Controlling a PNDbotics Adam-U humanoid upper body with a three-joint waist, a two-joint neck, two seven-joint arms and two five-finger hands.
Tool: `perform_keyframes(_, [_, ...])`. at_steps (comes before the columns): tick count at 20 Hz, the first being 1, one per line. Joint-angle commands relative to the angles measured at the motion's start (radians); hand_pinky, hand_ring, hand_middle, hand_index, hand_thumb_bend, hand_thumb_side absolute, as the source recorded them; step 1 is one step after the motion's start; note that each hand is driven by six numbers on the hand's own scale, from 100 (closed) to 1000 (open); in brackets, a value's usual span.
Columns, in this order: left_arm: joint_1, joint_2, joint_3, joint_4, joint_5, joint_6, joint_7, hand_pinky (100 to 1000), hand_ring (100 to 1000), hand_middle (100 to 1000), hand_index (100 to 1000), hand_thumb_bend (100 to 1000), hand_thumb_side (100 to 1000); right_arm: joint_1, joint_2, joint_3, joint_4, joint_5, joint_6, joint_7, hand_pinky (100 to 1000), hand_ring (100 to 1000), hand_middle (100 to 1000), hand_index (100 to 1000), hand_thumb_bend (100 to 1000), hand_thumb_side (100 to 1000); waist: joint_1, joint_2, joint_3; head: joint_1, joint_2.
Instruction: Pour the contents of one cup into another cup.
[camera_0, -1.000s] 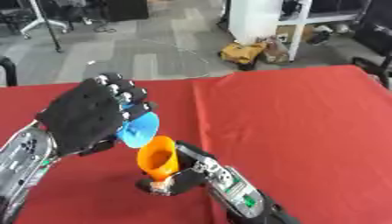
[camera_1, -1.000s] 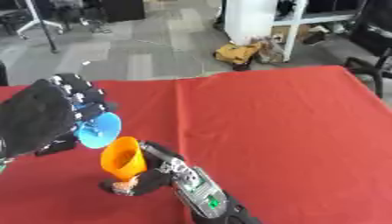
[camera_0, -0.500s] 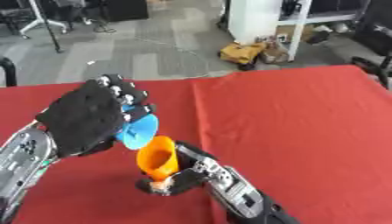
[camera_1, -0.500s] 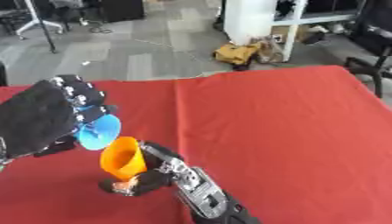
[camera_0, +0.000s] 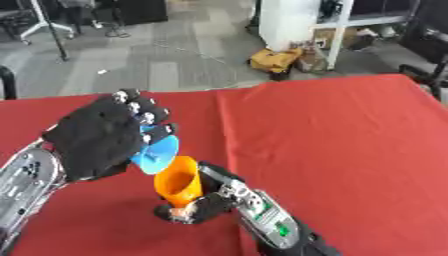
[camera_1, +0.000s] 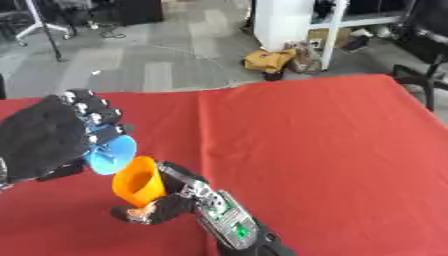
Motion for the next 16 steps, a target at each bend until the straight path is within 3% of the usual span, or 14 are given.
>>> perform_keyframes(1, [-0.025,0.026,0.000,-0.018,-0.007,-0.007,-0.005,412,426,418,681,540,100,-0.019,-0.005,-0.007,-0.009,-0.007,-0.002,0.002,685,392,355,445,384,100,0.001,-0.020,0.002,-0.002,-0.013])
perform_keyframes(16, [-0.030,0.034,-0.021,-0.013,-0.040,-0.025,-0.022,430,429,419,687,530,100,-0.018,-0.005,-0.007,-0.008,-0.007,-0.002,0.001,683,392,355,445,384,100,0.001,-0.021,0.000,-0.004,-0.015])
